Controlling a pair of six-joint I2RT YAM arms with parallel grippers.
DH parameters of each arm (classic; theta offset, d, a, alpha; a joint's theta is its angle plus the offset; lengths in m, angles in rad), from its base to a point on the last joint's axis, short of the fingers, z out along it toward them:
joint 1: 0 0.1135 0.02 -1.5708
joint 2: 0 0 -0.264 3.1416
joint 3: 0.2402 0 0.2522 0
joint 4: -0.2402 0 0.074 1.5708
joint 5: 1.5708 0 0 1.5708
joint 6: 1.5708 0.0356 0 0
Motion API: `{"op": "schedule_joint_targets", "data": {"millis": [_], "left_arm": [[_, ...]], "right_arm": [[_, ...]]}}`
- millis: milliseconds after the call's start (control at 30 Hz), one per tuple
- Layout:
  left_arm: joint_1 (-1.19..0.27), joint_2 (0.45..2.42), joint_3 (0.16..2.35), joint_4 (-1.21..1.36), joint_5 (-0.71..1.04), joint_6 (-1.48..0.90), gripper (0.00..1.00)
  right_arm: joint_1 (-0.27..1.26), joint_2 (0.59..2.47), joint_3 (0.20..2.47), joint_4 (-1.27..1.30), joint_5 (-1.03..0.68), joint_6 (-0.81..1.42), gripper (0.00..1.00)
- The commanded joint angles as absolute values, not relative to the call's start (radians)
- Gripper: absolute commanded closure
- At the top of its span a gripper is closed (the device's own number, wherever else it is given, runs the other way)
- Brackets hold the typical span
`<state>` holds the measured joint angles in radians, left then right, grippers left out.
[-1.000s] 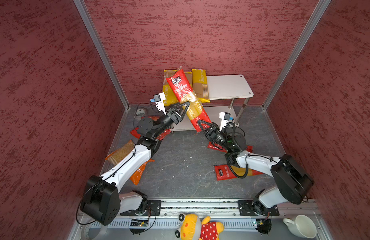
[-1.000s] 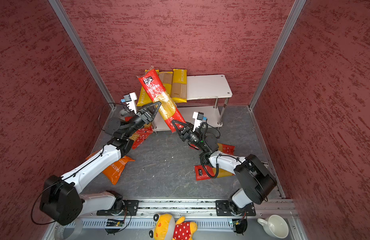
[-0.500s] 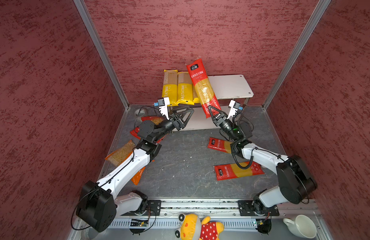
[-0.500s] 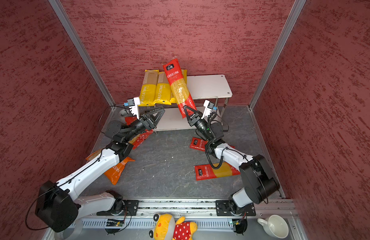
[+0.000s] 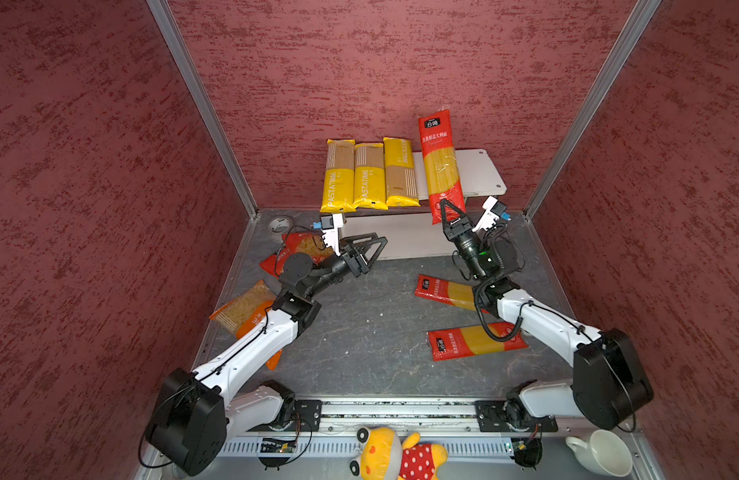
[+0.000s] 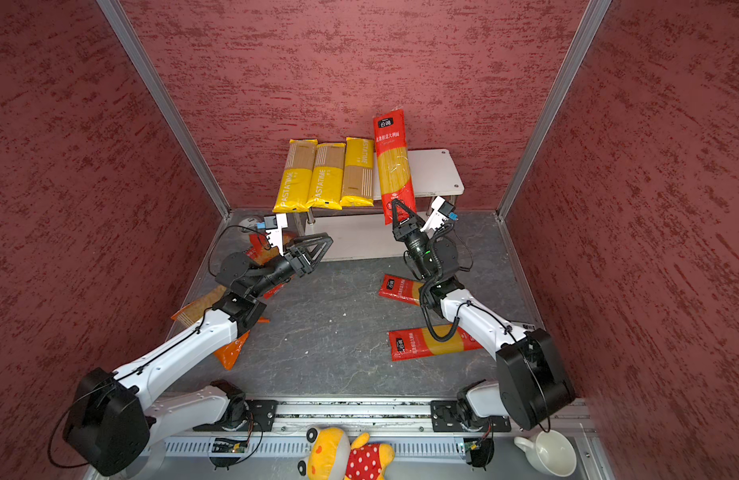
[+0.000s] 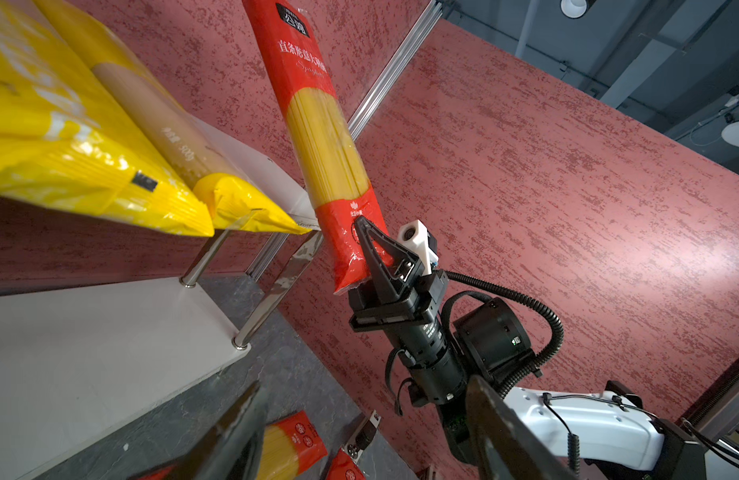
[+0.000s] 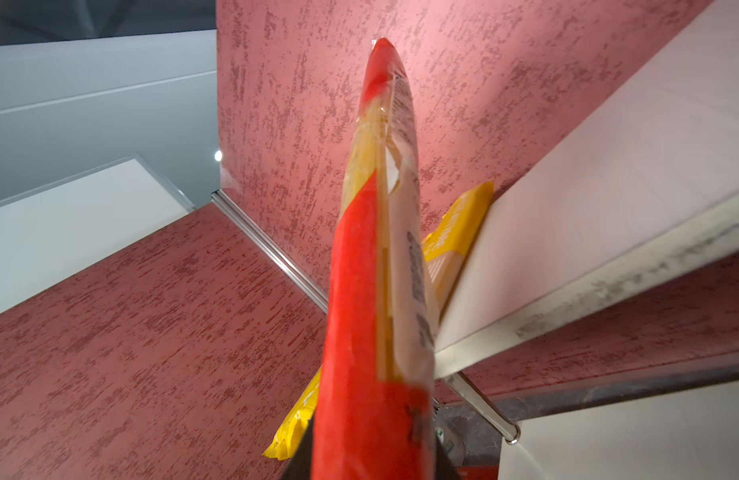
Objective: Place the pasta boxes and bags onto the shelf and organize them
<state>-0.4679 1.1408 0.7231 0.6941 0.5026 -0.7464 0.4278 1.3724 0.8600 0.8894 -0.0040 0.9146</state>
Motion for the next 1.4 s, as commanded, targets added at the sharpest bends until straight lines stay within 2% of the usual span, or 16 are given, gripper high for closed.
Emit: {"op": "schedule_joint_targets", "data": {"millis": [0,167,267,367,467,600,900,1167,1367], "left_arm": [[-0.475,1.111,0.699,0.685,0.479,-0.733,0.25],[-0.479,1.1,0.664,0.683,0.464,-0.736,0.25],[-0.485,1.098,0.651,0.689,0.456,-0.739,0.25],[-0.495,1.101,0.646,0.696,0.447,-0.739,0.25],[-0.504,1.104,0.645,0.697,0.445,-0.737,0.26],[-0.509,1.098,0.641,0.696,0.441,-0.731,0.26],[-0.511,1.117,0.644,0.704,0.449,-0.735,0.25],[-0.526,1.148,0.661,0.721,0.454,-0.737,0.25],[-0.53,1.129,0.647,0.707,0.447,-0.732,0.25]], "right_arm": [[0.417,1.305,0.971,0.861,0.09,0.945,0.98],[0.404,1.336,1.087,0.672,0.074,1.005,0.98],[0.403,1.371,1.153,0.601,0.068,1.055,0.93],[0.403,1.41,1.225,0.541,0.052,1.085,0.84],[0.402,1.444,1.29,0.468,0.035,1.097,0.67],[0.402,1.444,1.294,0.41,0.029,1.104,0.58],[0.368,1.327,1.137,0.335,0.039,1.153,0.55],[0.324,1.295,1.091,0.322,0.017,1.184,0.54],[0.319,1.339,1.124,0.364,-0.053,1.21,0.6]]}}
